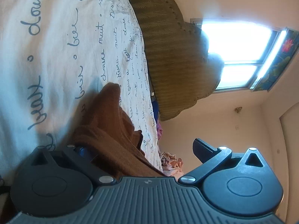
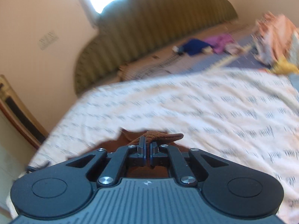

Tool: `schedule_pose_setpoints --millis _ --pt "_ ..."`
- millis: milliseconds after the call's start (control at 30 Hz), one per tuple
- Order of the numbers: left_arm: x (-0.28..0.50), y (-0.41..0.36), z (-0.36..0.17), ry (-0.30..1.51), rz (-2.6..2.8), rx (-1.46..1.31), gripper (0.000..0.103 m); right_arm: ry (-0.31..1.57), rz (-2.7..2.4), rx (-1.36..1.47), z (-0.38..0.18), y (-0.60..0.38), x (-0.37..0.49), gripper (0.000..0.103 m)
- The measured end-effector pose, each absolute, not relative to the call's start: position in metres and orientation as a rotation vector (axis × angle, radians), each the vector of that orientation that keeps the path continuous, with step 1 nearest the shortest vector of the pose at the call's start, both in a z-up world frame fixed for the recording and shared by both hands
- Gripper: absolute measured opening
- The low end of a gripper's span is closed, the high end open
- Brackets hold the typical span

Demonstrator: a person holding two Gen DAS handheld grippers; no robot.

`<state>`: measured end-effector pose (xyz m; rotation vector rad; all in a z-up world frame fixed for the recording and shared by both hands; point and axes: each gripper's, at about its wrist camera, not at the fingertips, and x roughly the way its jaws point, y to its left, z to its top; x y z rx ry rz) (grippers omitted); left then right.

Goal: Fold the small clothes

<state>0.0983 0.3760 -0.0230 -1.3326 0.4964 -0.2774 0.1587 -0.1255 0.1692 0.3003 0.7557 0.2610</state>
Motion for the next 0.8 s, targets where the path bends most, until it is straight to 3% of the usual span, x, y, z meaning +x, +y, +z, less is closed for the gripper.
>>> schedule_pose_setpoints --millis 167,367,633,800 --pt "0.084 0.374 -0.005 0.503 -0.214 -1.123 0.102 0.901 0.237 0.329 0.078 -0.139 0.157 0.003" --pt "0.071 0.387 0.023 0.415 -0.061 -0.921 0.102 0.949 0.197 0.302 0.033 -0.139 0.149 0.004" --pt "0.084 0.356 0.074 0.442 -0.275 -0.776 0.103 0.878 0.202 0.305 0.065 -0.156 0.119 0.006" --pt "0.146 0.321 0.046 0.638 -0.304 -0.697 0.103 0.907 0.191 0.289 0.06 -0.153 0.128 0.01"
